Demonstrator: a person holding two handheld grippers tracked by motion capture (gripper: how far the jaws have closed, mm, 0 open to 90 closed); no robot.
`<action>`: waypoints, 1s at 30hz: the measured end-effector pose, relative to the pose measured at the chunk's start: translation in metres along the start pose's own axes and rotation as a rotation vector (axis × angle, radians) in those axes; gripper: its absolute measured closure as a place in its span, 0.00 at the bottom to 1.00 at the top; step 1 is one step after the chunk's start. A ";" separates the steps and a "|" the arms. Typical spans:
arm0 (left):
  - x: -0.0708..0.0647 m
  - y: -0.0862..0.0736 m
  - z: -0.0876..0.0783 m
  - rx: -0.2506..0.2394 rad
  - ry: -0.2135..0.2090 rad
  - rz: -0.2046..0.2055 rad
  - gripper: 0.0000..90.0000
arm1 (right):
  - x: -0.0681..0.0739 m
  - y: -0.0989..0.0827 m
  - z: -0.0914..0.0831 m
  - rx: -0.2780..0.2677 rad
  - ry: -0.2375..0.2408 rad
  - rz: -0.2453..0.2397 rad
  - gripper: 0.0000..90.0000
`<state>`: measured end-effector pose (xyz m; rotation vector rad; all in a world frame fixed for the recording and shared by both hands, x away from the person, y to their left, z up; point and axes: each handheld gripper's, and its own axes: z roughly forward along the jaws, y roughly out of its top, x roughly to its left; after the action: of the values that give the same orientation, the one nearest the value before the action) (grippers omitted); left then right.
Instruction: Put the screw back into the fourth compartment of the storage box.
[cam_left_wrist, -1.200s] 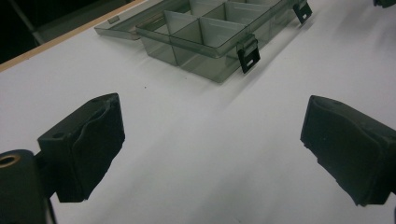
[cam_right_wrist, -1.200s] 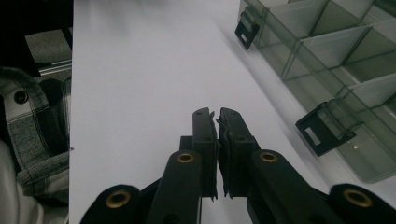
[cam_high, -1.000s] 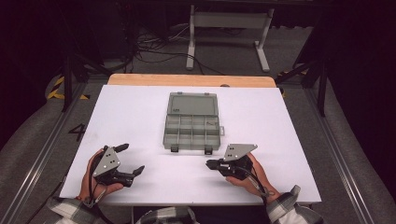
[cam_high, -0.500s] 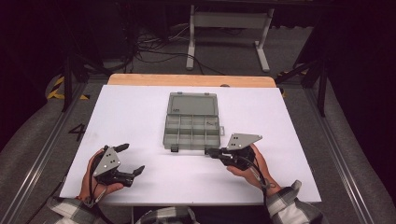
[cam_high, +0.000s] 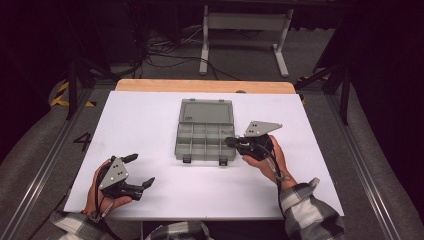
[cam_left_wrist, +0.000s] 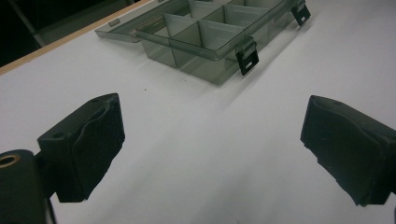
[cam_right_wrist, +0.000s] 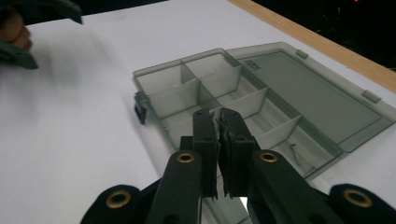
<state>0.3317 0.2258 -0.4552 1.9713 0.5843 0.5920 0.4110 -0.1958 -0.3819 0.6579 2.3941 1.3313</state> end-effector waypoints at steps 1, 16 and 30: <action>0.000 0.000 0.000 -0.001 -0.001 -0.003 0.08 | -0.003 0.001 0.002 0.003 -0.004 0.010 0.96; -0.001 0.001 -0.001 -0.015 0.005 0.005 0.08 | -0.047 0.003 0.036 0.082 -0.075 0.099 0.96; -0.001 0.001 -0.002 -0.015 -0.001 0.004 0.08 | -0.059 0.005 0.066 0.174 -0.127 0.102 0.96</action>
<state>0.3301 0.2262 -0.4540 1.9585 0.5739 0.5963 0.4940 -0.1788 -0.4075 0.8949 2.4197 1.0905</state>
